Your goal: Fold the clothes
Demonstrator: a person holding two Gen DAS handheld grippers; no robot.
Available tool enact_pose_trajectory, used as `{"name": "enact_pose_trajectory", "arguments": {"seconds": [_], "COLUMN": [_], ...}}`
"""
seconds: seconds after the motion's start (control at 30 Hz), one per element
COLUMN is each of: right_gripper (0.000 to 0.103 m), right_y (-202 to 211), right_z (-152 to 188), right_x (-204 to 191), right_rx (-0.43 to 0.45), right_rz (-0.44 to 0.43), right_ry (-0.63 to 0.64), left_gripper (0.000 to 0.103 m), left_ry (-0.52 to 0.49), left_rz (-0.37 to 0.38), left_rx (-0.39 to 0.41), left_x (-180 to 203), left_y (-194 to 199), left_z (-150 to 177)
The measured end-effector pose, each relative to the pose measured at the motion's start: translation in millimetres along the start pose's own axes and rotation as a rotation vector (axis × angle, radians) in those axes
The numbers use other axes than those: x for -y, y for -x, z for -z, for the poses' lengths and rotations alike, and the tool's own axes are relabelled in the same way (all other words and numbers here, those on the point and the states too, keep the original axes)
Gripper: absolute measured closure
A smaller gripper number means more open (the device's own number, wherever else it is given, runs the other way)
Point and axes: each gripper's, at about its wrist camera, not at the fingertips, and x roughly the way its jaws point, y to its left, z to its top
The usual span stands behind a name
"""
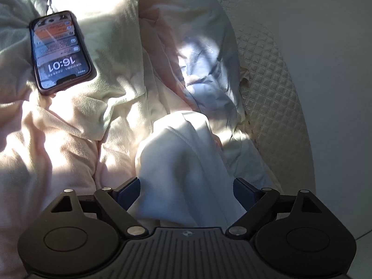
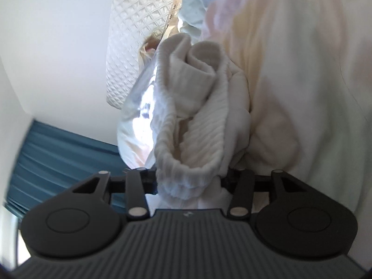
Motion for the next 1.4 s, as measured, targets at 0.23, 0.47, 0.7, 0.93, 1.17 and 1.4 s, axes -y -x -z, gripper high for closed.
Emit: {"name": "enact_pose_trajectory", "arguments": {"seconds": [0.23,0.47,0.7,0.93,1.17,1.4], "right_gripper": [0.022,0.022,0.022,0.023,0.023,0.024], "right_y": [29,58,98,137,169,186], "right_z": [6,10,46,98,152,204], "right_x": [-36,-82,-158,-216,-243,-246], "right_rx": [0.049,0.114,0.157,0.167,0.164,0.152], "right_rz": [0.146,0.214,0.227,0.256,0.340,0.376], "right_ry": [0.124,0.320,0.589,0.779,0.888,0.968], "left_gripper": [0.001,0.000,0.000,0.000,0.001,0.001], "left_ry": [-0.187,-0.422,-0.626,-0.849,-0.913,-0.905], "left_rz": [-0.036,-0.103,-0.173,-0.283,-0.370,-0.366], "left_rx": [0.017,0.054,0.101,0.169,0.175,0.187], "left_x": [38,94,149,182,172,136], "left_y": [54,126,183,246,292,325], "left_z": [6,25,56,103,137,157]}}
